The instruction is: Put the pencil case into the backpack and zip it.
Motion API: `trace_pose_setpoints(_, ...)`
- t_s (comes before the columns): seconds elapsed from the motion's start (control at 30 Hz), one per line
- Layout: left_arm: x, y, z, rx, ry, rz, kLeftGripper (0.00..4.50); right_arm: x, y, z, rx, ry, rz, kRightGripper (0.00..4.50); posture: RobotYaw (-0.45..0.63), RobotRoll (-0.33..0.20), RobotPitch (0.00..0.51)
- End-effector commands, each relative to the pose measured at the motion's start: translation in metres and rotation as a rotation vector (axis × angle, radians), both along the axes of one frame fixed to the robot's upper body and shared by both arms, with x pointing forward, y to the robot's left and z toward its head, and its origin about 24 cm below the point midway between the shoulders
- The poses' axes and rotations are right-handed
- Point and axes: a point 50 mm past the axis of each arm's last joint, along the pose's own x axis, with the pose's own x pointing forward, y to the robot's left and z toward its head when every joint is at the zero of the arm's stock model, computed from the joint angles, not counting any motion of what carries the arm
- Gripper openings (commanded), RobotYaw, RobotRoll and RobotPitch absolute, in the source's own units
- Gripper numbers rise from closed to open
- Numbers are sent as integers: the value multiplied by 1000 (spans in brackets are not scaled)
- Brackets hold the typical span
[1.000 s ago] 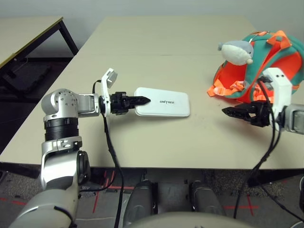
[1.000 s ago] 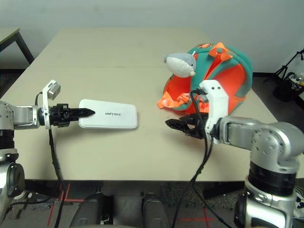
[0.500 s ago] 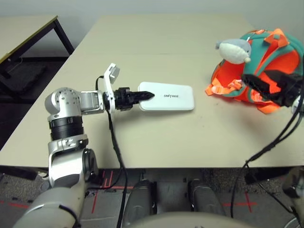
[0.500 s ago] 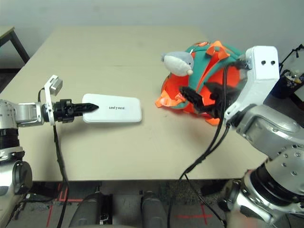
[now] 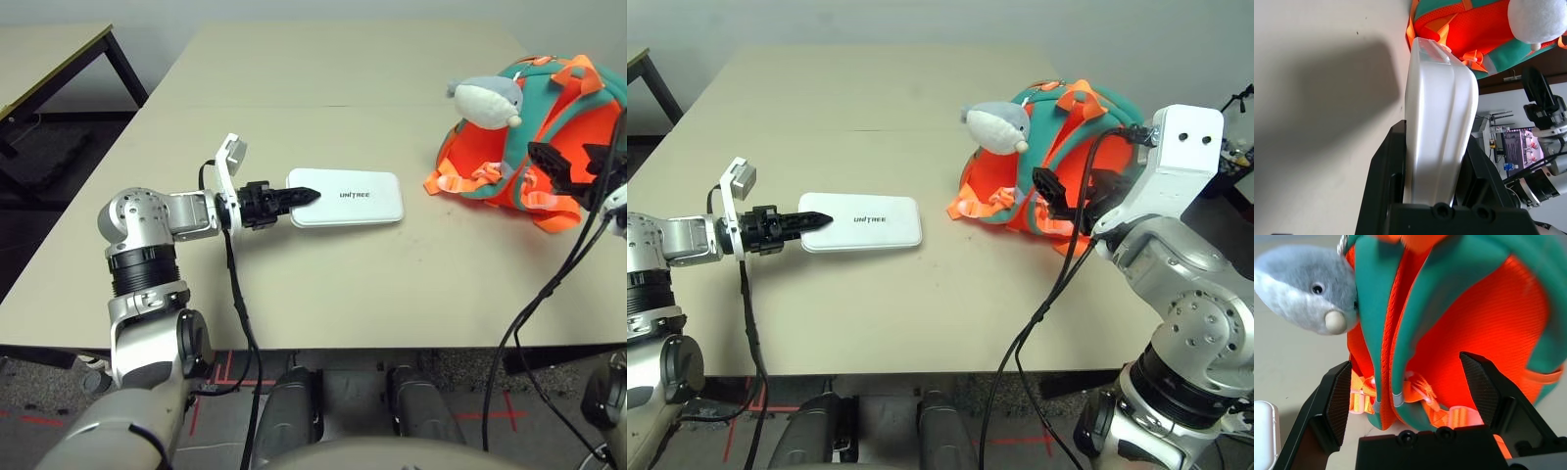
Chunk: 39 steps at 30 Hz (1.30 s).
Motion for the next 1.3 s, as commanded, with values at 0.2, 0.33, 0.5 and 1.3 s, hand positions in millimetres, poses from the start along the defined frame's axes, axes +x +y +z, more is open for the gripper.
trace_pose_setpoints(0.2, -6, 4, 2, -6, -23, 26, 1352, 20, 1, -11, -12, -12, 4, 4500, 2, 0, 127)
trace_pose_setpoints(0.33, -6, 5, 1, -6, -23, 40, 1352, 31, 3, -19, -12, -32, -24, 4500, 18, 0, 130)
trace_pose_setpoints(0.5, -8, 5, 0, -13, -22, 46, 1352, 41, 8, -28, -10, -48, -45, 4500, 31, 0, 133)
trace_pose_setpoints(1.3, -3, 2, 7, -14, -28, 64, 1352, 52, 18, -28, -4, -158, -81, 185, 22, 0, 108)
